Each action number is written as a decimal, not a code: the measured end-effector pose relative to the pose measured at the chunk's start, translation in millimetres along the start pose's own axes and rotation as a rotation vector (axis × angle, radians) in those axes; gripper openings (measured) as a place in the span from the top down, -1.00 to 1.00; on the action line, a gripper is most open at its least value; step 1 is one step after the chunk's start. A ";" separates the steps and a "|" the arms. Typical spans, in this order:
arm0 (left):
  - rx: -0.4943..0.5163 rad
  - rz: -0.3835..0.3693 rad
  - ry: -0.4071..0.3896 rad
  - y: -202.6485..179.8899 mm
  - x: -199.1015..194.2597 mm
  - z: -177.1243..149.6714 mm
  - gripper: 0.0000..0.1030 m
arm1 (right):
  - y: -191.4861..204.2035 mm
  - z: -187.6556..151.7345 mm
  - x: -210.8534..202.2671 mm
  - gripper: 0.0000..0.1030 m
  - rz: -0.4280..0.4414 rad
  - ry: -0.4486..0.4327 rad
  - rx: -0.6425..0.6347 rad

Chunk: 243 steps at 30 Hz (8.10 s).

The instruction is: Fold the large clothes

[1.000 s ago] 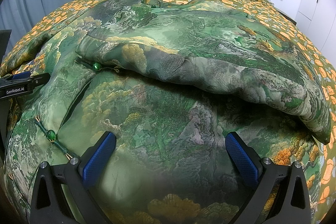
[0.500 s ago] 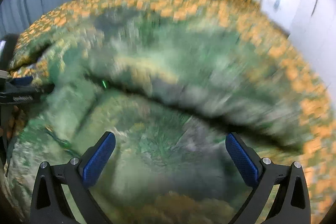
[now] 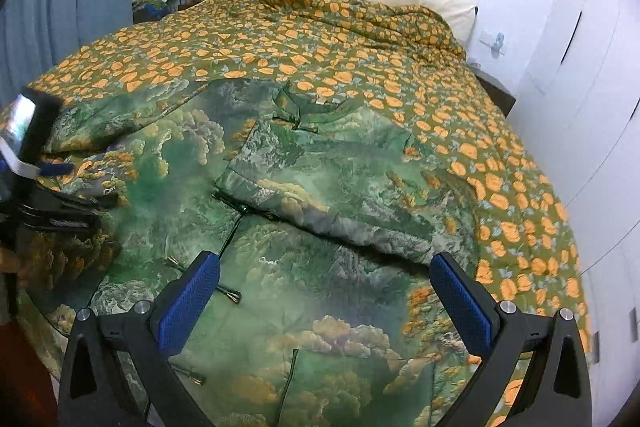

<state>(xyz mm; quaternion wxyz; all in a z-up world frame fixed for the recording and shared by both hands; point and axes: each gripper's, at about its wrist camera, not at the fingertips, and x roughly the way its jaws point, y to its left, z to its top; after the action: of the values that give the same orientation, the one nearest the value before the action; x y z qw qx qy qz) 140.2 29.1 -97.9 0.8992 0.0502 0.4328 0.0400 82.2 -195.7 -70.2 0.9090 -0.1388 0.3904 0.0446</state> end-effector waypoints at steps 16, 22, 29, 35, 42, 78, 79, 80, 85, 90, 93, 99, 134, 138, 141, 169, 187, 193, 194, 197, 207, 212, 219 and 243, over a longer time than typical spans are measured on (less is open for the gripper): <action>-0.206 -0.100 -0.044 98.0 -79.3 12.0 -1.00 | 16.3 12.1 -34.6 -1.00 0.115 -0.099 0.001; -0.222 0.064 0.064 140.8 -50.8 -2.7 -1.00 | 20.7 1.9 -24.4 -1.00 0.160 -0.044 0.004; -0.255 0.285 0.112 210.7 -20.3 -10.3 -0.99 | 21.8 -7.1 -16.7 -1.00 0.173 0.002 0.009; -0.662 0.034 0.094 349.5 16.0 -33.3 -0.99 | 12.1 -13.5 -15.1 -1.00 0.165 0.025 0.017; -0.796 0.011 0.148 416.6 89.0 -40.2 -0.99 | 19.8 -22.0 -3.3 -1.00 0.181 0.087 0.017; 0.149 -0.521 -0.018 -170.1 10.9 179.4 0.84 | -97.2 -76.7 -24.3 -0.99 0.108 -0.052 0.328; 0.164 -0.520 0.007 -189.4 24.4 168.2 0.84 | -104.3 -80.9 -24.5 -0.99 0.094 -0.051 0.344; 0.175 -0.520 0.027 -204.7 34.8 156.7 0.84 | -110.0 -83.7 -24.0 -0.99 0.084 -0.049 0.359; 0.229 -0.496 0.133 -251.0 79.2 107.1 0.39 | -131.7 -93.8 -18.0 -0.99 0.067 -0.028 0.422; 0.278 -0.507 0.132 -238.1 60.0 82.2 -0.43 | -138.8 -90.6 -10.2 -0.99 0.088 -0.029 0.449; 0.252 -0.545 0.109 -198.0 36.0 80.0 -0.50 | -141.8 -79.0 -1.9 -0.99 0.126 -0.030 0.461; 0.093 -0.426 -0.003 -78.9 25.4 87.3 -0.59 | -138.0 -28.7 20.6 -1.00 0.237 -0.053 0.441; 0.073 -0.027 0.070 -7.3 150.6 78.5 -0.73 | 15.4 49.1 224.8 -1.00 0.467 0.238 0.138; 0.048 -0.110 0.043 -6.7 109.4 76.6 -0.78 | 6.5 54.2 192.4 -0.99 0.450 0.182 0.130; 0.072 -0.142 0.033 -15.1 92.3 62.9 -0.93 | 4.2 51.2 163.9 -0.99 0.442 0.144 0.089; 0.020 -0.153 0.055 -17.9 -18.4 -16.6 -0.91 | -52.6 -26.2 -9.3 -0.99 -0.017 0.073 0.060; 0.014 -0.115 0.090 -17.4 -24.9 -33.0 -0.92 | -85.6 -46.9 -45.5 -0.99 -0.141 0.075 0.106; 0.019 -0.104 0.095 -16.8 -24.9 -37.0 -0.92 | -91.5 -47.3 -47.6 -0.99 -0.166 0.072 0.113; 0.018 -0.103 0.095 -16.4 -24.7 -37.3 -0.92 | -91.5 -47.0 -48.1 -0.99 -0.170 0.070 0.111; 0.022 -0.097 0.098 -16.4 -24.0 -37.8 -0.92 | -91.7 -46.1 -49.2 -0.99 -0.169 0.065 0.109; 0.039 -0.072 0.252 25.7 -20.0 -66.5 -0.92 | -156.3 -92.1 -41.6 -0.99 0.021 0.163 0.293; 0.059 -0.080 0.412 31.1 4.3 -92.7 -0.92 | -179.0 -150.3 -3.0 -0.99 0.239 0.387 0.432; 0.031 -0.145 0.526 29.5 34.9 -102.9 -0.93 | -163.6 -187.8 50.3 -0.99 0.416 0.616 0.502; -0.122 -0.354 0.554 77.7 -19.4 -136.8 0.80 | -160.8 -170.3 3.7 0.66 0.589 0.574 0.491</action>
<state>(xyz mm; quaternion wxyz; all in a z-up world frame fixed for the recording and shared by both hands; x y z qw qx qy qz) 18.9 111.5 -158.0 0.7418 -0.0925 0.6595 -0.0789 -3.6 -398.7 -149.7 0.7191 0.1897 0.6474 0.1664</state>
